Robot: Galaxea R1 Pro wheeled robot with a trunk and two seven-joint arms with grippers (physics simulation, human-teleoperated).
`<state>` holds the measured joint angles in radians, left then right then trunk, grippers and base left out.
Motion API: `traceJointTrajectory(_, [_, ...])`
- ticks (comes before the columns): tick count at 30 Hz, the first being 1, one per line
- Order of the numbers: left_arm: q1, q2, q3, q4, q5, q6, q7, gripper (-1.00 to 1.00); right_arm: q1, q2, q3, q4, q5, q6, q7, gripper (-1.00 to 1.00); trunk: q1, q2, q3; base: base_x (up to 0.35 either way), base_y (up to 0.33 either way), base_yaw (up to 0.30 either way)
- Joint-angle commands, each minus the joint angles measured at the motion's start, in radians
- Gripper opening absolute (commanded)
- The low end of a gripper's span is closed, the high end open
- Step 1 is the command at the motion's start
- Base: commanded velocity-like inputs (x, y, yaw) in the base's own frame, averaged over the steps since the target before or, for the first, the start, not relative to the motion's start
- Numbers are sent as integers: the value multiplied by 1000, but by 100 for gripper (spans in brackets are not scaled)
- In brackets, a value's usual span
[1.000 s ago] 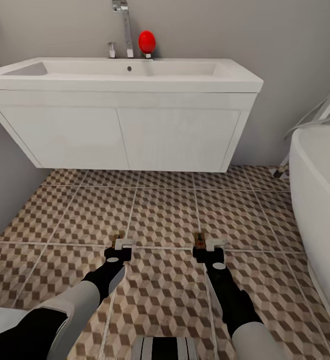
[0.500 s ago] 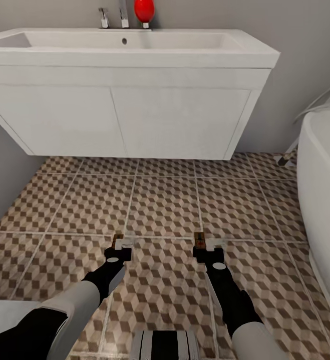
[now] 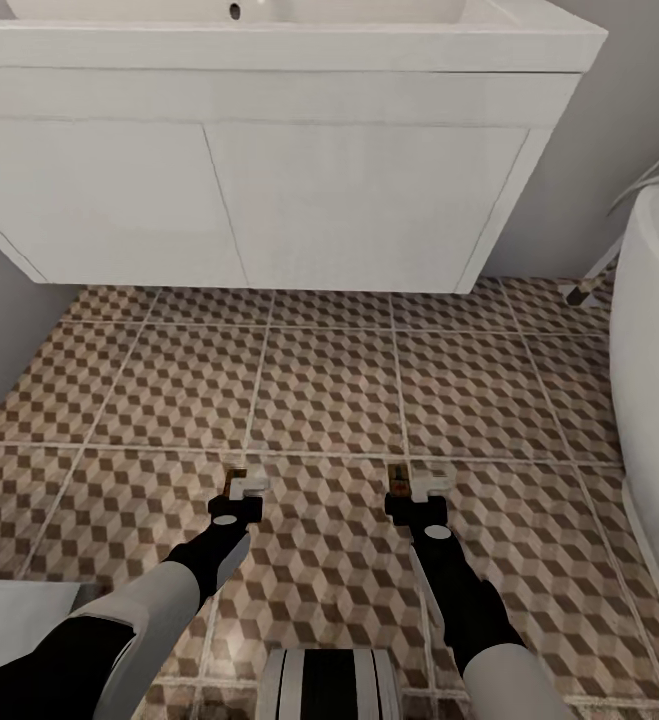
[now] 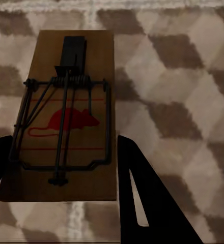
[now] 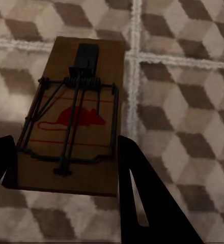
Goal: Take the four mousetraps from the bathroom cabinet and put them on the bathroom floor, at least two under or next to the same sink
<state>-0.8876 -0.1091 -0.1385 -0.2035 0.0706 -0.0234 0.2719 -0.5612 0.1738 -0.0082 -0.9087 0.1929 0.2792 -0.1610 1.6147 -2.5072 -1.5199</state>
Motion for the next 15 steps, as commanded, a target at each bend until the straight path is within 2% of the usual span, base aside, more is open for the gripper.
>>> traceJointTrajectory(1, [-1,0,-9,1,5,-2,7,-100,0,1,-1,-1,7,6,1,-100,0,-1,-6,0,0,0])
traceJointTrajectory(15, [-1,0,-9,2,5,-3,7,-100,0,1,-1,1,7,6,1,-100,6,-4,-83,0,0,0])
